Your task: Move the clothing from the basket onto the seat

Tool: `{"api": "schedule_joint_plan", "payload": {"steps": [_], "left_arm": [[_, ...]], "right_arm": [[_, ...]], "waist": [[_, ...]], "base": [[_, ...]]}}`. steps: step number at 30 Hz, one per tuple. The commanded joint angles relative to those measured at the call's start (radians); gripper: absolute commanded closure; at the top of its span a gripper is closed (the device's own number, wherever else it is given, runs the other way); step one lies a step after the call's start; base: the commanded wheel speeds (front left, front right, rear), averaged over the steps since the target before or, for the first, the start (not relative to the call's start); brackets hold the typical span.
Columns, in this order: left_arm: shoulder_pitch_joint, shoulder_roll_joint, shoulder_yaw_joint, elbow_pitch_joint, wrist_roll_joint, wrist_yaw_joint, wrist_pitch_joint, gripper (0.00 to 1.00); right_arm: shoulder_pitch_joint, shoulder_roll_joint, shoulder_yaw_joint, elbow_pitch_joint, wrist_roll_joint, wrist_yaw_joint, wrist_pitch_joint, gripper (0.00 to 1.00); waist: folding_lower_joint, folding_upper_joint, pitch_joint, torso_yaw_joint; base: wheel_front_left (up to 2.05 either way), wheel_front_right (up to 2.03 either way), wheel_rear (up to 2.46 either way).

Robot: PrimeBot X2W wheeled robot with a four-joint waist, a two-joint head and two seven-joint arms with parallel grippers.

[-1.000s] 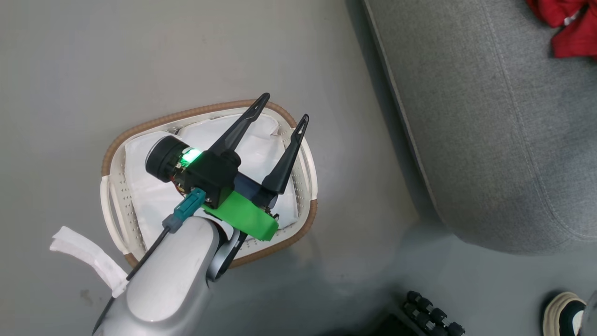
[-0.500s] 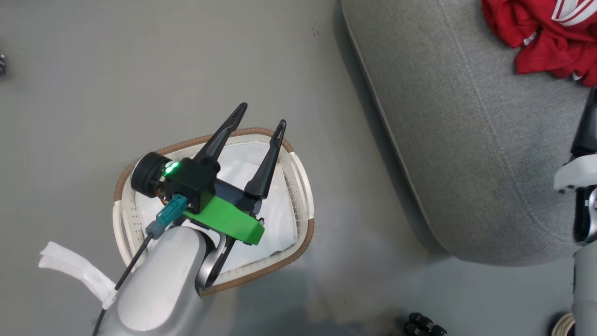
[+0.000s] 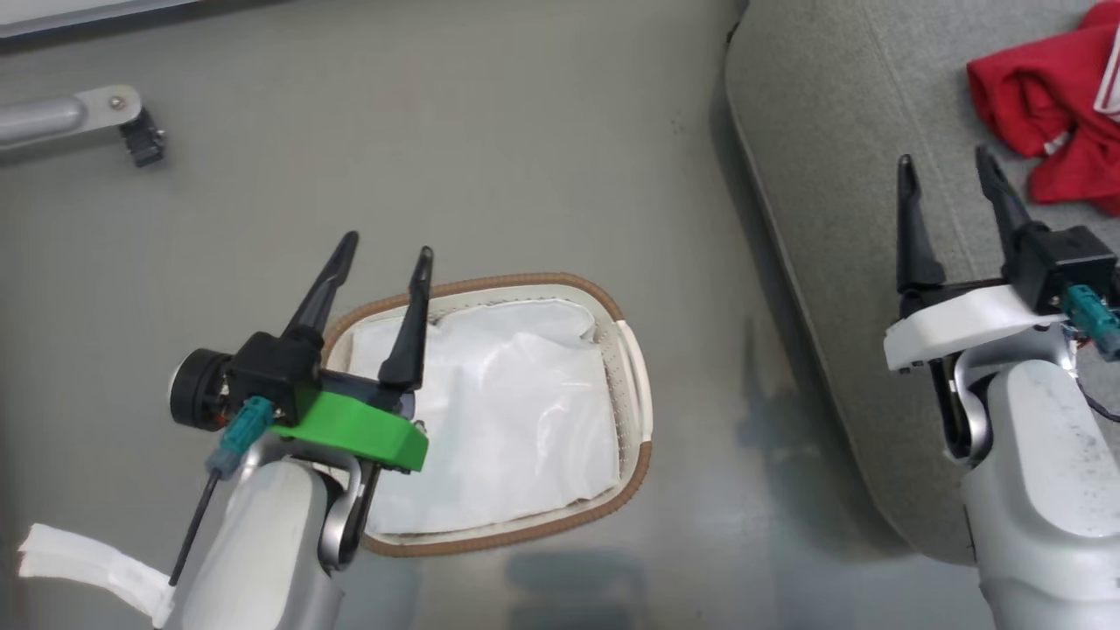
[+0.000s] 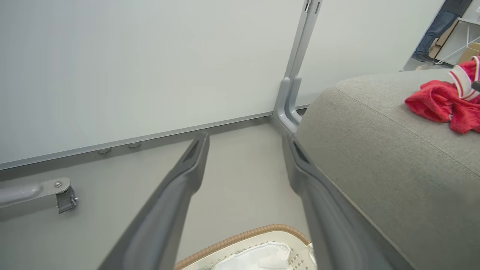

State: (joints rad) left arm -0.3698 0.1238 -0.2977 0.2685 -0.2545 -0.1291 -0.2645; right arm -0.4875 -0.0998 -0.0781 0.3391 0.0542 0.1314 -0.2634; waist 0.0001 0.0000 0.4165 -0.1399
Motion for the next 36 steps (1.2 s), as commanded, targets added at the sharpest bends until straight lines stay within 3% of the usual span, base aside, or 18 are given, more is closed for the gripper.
{"api": "schedule_joint_plan", "payload": {"steps": [1, 7, 14, 20, 36], "left_arm": [[0.020, -0.006, 0.026, 0.007, 0.009, -0.002, 0.001, 0.00], [0.064, -0.037, 0.136, 0.025, 0.058, -0.001, 0.001, 0.00], [0.131, -0.063, 0.227, 0.056, 0.105, 0.000, 0.001, 0.00], [0.204, -0.069, 0.257, 0.073, 0.110, -0.001, 0.001, 0.00], [0.365, -0.072, 0.279, 0.047, 0.059, -0.003, 0.001, 0.00]], "right_arm": [[-0.009, 0.003, 0.014, 0.000, 0.005, -0.001, -0.002, 0.00], [0.008, 0.013, 0.072, 0.010, 0.009, -0.001, -0.002, 0.00], [0.079, 0.029, 0.071, 0.020, 0.019, -0.001, -0.002, 0.00], [0.166, 0.038, 0.031, 0.017, 0.036, -0.001, -0.002, 0.00], [0.341, 0.046, 0.047, 0.028, 0.046, -0.001, -0.002, 0.00]], "waist": [[-0.0001, 0.0000, -0.040, 0.069], [-0.0001, 0.0000, -0.074, 0.127], [-0.0001, 0.0000, -0.133, 0.168], [-0.0001, 0.0000, -0.197, 0.194], [-0.0001, 0.0000, -0.314, 0.211]], "base": [[0.00, 0.00, 0.00], [0.00, 0.00, 0.00], [0.00, 0.00, 0.00], [0.00, 0.00, 0.00], [0.00, 0.00, 0.00]]}}
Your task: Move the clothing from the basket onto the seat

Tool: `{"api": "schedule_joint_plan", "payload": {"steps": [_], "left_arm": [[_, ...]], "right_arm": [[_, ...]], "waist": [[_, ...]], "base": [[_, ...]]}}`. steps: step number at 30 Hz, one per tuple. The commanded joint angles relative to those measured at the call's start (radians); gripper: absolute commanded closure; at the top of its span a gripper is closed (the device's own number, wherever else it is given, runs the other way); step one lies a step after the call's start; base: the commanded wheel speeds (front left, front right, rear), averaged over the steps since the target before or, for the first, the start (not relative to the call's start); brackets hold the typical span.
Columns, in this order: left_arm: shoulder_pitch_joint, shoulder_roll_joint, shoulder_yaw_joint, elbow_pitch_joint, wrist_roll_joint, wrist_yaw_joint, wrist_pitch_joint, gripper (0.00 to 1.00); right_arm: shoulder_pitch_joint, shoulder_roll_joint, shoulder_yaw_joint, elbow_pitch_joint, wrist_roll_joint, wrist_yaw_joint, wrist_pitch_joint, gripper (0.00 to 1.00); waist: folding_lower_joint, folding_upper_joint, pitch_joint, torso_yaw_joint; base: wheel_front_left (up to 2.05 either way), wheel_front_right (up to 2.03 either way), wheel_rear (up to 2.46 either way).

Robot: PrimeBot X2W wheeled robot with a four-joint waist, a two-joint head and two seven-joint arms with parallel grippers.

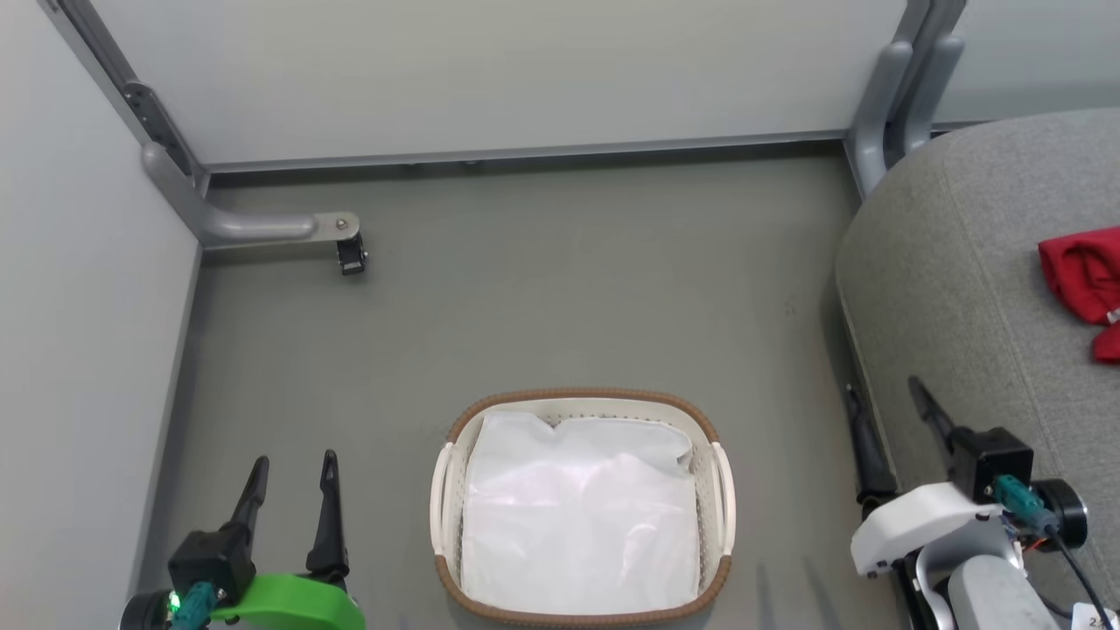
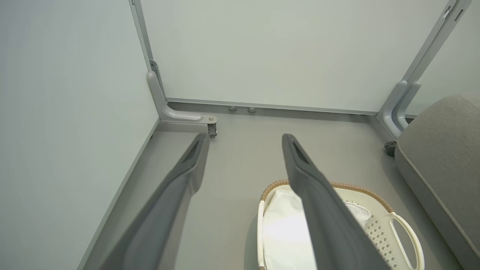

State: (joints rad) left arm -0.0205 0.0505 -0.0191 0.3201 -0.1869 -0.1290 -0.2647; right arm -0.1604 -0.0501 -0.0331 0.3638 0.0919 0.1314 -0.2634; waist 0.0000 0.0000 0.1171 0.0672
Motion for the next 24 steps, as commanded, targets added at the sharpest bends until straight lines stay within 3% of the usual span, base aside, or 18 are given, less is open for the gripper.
{"api": "schedule_joint_plan", "payload": {"steps": [1, 8, 9, 13, 24], "left_arm": [[0.023, 0.001, -0.001, -0.005, -0.008, -0.003, 0.001, 0.00], [0.060, 0.001, -0.026, -0.010, -0.028, -0.003, 0.001, 0.00], [0.045, -0.001, -0.025, -0.004, -0.025, 0.000, 0.000, 1.00], [0.051, -0.005, -0.026, 0.028, -0.028, 0.000, 0.000, 1.00], [0.032, 0.008, -0.018, 0.009, -0.245, 0.001, 0.043, 1.00]], "right_arm": [[0.021, -0.004, 0.007, 0.006, 0.011, -0.001, -0.002, 0.00], [0.068, -0.004, 0.025, 0.027, 0.028, -0.001, -0.002, 0.00], [0.058, 0.002, 0.023, 0.030, 0.025, 0.000, 0.000, 1.00], [0.074, 0.009, 0.022, 0.064, 0.028, 0.000, 0.003, 1.00], [0.068, 0.008, 0.003, 0.039, 0.245, 0.000, 0.062, 1.00]], "waist": [[0.0000, 0.0000, -0.022, 0.003], [0.0000, 0.0000, -0.068, -0.002], [0.0000, 0.0000, -0.058, 0.000], [0.0000, 0.0000, -0.058, 0.000], [0.0000, 0.0000, -0.063, -0.006]], "base": [[0.00, 0.00, 0.00], [0.00, 0.00, 0.00], [0.00, 0.00, 0.00], [0.00, 0.00, 0.00], [0.00, 0.00, 0.00]]}}
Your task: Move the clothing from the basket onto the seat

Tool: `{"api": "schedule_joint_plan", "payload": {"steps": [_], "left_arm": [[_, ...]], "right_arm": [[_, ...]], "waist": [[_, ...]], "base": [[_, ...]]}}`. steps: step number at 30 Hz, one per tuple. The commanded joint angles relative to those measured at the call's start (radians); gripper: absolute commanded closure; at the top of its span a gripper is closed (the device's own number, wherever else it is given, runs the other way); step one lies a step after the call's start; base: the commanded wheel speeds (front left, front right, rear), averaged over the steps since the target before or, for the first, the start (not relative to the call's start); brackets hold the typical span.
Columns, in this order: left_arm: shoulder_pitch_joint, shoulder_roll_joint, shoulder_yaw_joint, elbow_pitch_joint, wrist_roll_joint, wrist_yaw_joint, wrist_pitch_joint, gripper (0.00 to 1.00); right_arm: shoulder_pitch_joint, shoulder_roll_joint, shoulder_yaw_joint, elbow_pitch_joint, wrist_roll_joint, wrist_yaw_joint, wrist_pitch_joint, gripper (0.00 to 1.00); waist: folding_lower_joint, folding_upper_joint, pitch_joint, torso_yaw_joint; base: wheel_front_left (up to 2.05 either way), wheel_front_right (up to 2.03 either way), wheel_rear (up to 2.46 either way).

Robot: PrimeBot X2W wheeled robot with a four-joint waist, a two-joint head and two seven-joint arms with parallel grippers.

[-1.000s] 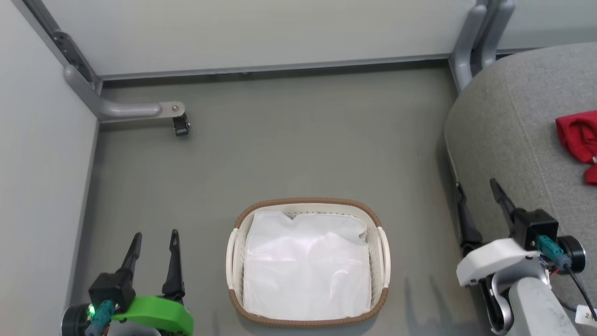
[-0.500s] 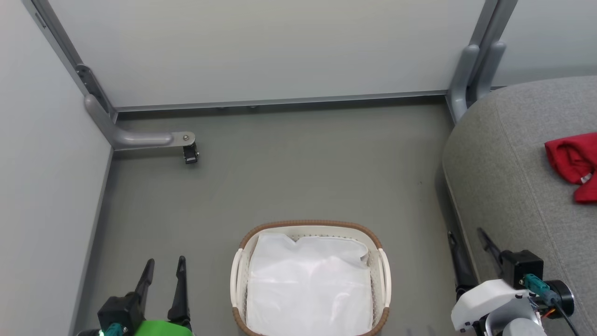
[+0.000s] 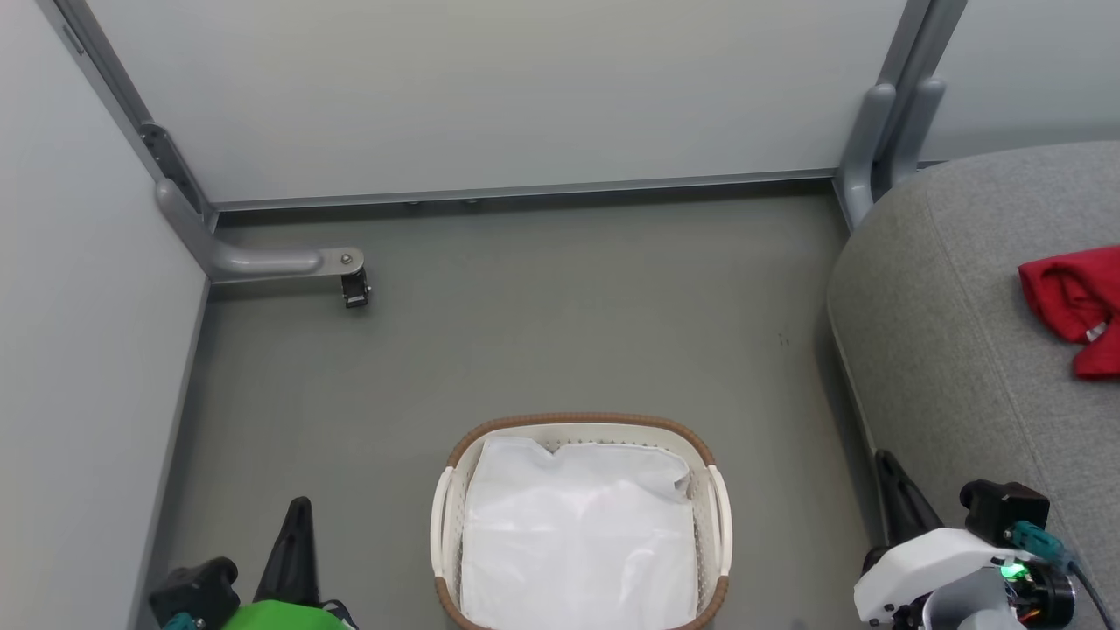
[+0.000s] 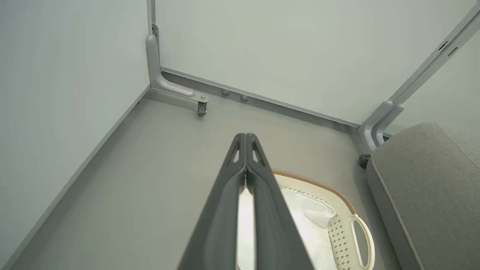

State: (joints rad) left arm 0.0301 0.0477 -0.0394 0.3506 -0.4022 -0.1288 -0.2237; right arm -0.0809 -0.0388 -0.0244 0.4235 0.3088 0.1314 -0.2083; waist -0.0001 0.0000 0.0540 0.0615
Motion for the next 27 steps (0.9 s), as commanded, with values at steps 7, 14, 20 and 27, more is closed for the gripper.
{"api": "schedule_joint_plan", "payload": {"steps": [7, 14, 20, 27], "left_arm": [[-0.033, 0.017, 0.009, -0.027, -0.155, 0.000, 0.029, 1.00], [-0.046, 0.022, 0.015, -0.033, -0.270, -0.001, 0.054, 1.00], [-0.055, 0.025, 0.022, -0.042, -0.359, -0.001, 0.074, 1.00], [-0.064, 0.028, 0.029, -0.051, -0.455, -0.001, 0.097, 1.00]], "right_arm": [[-0.012, -0.005, -0.012, -0.039, 0.156, 0.000, 0.036, 1.00], [-0.014, -0.006, -0.020, -0.055, 0.273, 0.000, 0.065, 1.00], [-0.016, -0.006, -0.026, -0.067, 0.366, 0.000, 0.088, 1.00], [-0.018, -0.007, -0.033, -0.079, 0.464, 0.000, 0.113, 1.00]], "waist": [[0.0001, 0.0000, -0.003, -0.004], [0.0001, 0.0000, -0.006, -0.008], [0.0001, 0.0000, -0.009, -0.011], [0.0001, 0.0000, -0.012, -0.015]], "base": [[0.00, 0.00, 0.00], [0.00, 0.00, 0.00], [0.00, 0.00, 0.00], [0.00, 0.00, 0.00]]}}
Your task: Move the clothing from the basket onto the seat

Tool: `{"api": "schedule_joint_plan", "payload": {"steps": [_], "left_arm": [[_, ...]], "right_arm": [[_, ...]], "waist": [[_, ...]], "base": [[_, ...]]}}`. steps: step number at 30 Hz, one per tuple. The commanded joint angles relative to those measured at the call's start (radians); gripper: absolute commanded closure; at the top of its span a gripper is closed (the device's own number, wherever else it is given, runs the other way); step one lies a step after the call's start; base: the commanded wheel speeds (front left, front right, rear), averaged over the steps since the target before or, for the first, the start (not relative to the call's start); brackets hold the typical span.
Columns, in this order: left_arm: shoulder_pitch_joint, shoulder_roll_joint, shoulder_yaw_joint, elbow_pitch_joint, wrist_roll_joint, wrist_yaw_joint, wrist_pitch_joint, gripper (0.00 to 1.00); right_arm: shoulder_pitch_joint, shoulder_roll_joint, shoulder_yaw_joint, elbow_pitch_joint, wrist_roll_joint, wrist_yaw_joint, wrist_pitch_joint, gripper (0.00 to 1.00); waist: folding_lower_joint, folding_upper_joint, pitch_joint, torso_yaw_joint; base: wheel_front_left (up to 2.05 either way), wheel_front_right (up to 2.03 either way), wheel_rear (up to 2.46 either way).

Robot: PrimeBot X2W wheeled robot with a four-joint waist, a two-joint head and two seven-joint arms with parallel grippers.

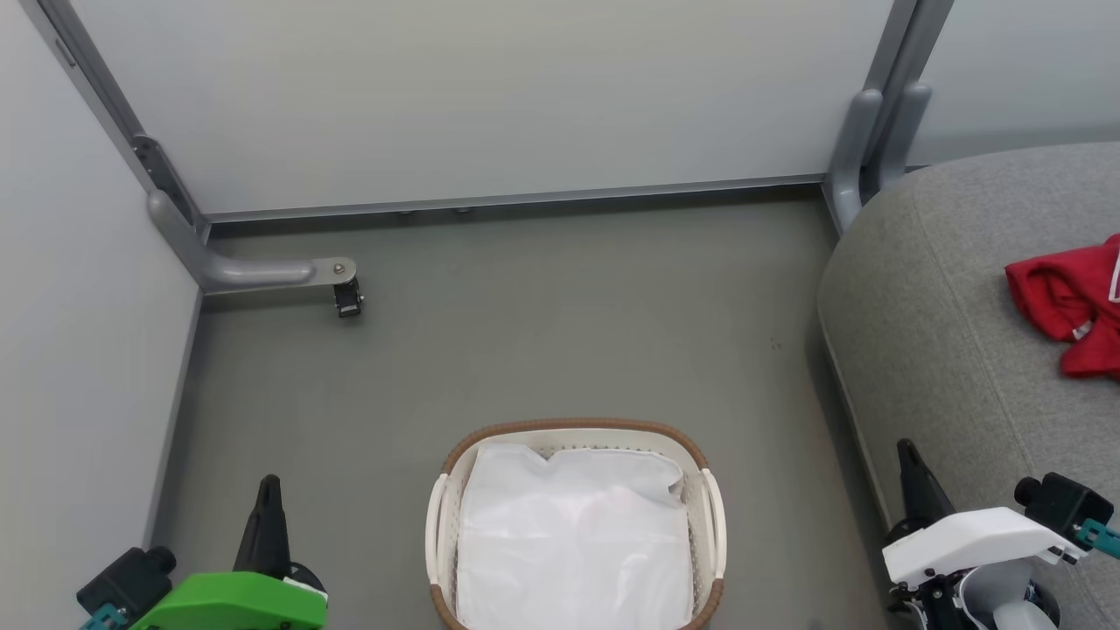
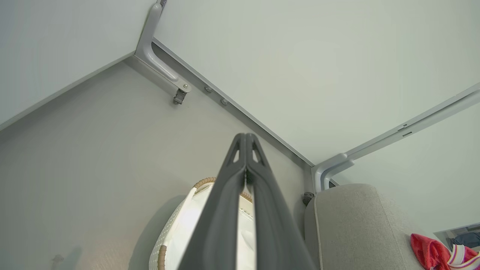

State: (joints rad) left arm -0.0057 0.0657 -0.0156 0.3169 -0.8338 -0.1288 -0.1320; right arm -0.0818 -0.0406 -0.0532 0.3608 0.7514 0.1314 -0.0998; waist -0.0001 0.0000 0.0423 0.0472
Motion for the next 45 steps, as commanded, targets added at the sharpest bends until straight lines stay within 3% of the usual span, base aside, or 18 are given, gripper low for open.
{"api": "schedule_joint_plan", "payload": {"steps": [1, 45], "left_arm": [[-0.029, 0.010, 0.006, -0.018, -0.038, -0.001, 0.009, 1.00], [-0.078, 0.014, 0.057, -0.053, -0.501, -0.002, 0.131, 1.00]], "right_arm": [[-0.017, -0.006, -0.005, -0.018, 0.037, 0.000, 0.008, 1.00], [-0.027, -0.009, -0.040, -0.080, 0.529, -0.001, 0.132, 1.00]], "waist": [[0.0001, 0.0000, -0.001, -0.001], [0.0001, 0.0000, -0.020, -0.024]], "base": [[0.00, 0.00, 0.00], [0.00, 0.00, 0.00]]}}
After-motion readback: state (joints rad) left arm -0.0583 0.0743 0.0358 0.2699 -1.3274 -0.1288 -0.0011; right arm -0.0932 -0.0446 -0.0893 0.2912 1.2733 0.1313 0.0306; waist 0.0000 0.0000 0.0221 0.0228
